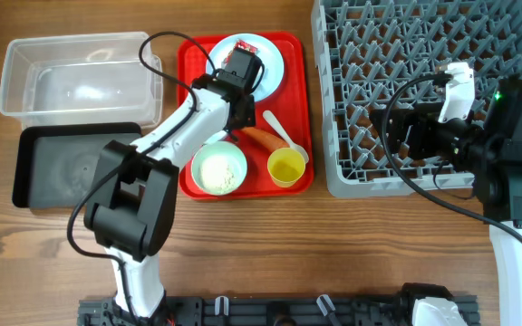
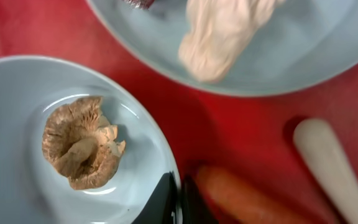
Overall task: Sort waste into correct bins and load items into the dishwasher rack
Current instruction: 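Reach the left gripper to the blue bowl with the mushroom and grasp its rim, then carry the bowl over the black tray and tip the mushroom out with the left gripper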
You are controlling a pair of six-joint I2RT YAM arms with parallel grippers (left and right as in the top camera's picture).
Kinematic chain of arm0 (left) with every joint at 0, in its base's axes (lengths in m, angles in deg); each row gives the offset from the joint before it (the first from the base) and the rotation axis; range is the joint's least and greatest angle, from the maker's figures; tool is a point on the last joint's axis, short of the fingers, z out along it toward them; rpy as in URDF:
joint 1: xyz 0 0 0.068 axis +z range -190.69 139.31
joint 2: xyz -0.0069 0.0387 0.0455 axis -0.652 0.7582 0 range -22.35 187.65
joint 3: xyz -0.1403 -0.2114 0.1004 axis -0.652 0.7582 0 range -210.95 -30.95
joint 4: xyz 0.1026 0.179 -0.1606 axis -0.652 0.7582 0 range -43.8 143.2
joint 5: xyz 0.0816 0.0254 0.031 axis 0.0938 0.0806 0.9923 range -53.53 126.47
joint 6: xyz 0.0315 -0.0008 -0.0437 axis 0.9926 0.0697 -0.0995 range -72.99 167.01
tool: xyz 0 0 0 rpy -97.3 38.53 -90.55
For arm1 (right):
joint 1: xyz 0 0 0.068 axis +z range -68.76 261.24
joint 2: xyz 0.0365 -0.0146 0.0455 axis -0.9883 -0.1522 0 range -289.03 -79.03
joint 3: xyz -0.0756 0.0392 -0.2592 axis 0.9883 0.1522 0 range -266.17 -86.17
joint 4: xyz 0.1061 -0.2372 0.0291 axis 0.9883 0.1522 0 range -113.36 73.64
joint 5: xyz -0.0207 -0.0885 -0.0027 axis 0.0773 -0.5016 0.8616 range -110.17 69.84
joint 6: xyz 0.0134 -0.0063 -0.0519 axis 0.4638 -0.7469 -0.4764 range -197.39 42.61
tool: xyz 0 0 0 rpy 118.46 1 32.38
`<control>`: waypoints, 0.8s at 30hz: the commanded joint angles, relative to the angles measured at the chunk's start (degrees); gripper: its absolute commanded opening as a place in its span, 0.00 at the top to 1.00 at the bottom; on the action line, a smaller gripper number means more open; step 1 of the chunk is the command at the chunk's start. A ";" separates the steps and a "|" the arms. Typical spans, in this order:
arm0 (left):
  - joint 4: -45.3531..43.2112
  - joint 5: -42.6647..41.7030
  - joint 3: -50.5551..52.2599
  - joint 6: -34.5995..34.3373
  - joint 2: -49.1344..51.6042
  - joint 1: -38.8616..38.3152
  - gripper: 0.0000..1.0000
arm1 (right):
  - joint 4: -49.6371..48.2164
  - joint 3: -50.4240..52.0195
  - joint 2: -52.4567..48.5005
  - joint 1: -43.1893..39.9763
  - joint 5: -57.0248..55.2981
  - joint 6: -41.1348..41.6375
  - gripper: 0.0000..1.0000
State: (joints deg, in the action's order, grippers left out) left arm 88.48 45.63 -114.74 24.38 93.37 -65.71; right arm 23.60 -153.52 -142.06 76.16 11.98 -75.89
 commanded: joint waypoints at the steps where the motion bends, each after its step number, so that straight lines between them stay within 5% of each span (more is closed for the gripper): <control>1: 4.61 -1.09 -5.40 -0.35 -6.05 0.15 0.96 | 0.13 -1.55 -0.42 -0.02 0.48 0.22 0.00; 13: 10.01 -7.61 -9.35 -0.37 -19.21 5.35 0.96 | 0.17 -1.55 -0.42 -0.02 0.46 0.42 0.00; 18: 20.52 -22.62 -9.33 -0.35 -24.33 15.82 0.96 | 0.17 -1.55 -0.42 -0.02 0.46 0.33 0.00; 24: 31.21 -24.70 -9.14 2.93 -28.26 26.95 0.96 | 0.20 -1.55 -0.42 -0.02 0.48 0.17 0.00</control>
State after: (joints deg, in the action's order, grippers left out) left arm 116.24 25.72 -123.48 24.44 69.31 -44.55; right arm 23.84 -153.52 -142.08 76.16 11.98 -75.89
